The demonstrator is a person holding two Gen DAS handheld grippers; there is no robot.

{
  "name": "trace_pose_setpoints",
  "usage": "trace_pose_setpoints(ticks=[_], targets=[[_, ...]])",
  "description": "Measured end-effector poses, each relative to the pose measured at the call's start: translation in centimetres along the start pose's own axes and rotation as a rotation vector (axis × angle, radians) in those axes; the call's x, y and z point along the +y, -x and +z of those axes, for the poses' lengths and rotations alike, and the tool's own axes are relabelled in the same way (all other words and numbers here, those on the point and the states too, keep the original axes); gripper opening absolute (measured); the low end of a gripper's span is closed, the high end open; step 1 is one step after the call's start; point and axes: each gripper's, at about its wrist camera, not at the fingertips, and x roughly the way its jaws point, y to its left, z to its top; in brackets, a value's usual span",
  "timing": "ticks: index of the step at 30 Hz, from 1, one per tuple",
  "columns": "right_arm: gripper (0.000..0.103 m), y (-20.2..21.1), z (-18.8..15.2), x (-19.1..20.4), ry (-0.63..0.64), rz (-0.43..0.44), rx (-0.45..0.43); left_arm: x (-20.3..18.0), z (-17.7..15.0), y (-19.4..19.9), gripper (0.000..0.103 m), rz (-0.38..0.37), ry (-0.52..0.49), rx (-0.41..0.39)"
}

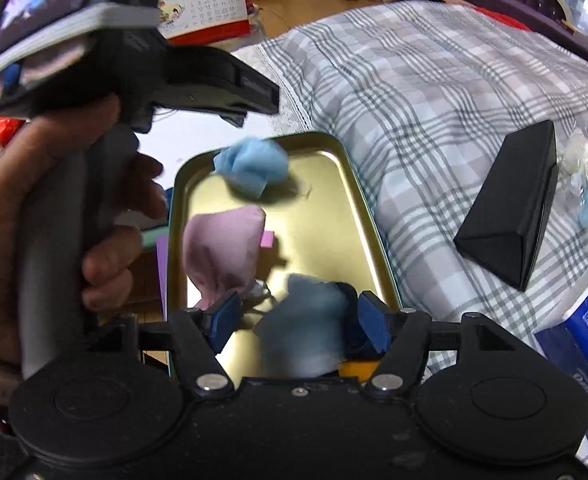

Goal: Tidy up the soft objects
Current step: 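Open the left tool over the tray while the right tool releases its mask there, then move both tools away from the tray toward the pile on the bedspread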

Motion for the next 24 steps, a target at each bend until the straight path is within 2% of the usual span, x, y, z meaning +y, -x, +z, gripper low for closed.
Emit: trace_pose_setpoints(ticks=[3,24], targets=[[0.066,0.0,-0.4,-0.4,-0.014,0.000,0.014,0.1,-0.1,-0.3,0.077,-0.031,0.017,0.025],[0.072,1.2,-1.4,-2.2,-0.078,-0.022,0.018,-0.1,-1.2,-0.7,0.079,-0.058,0.005,0.091]])
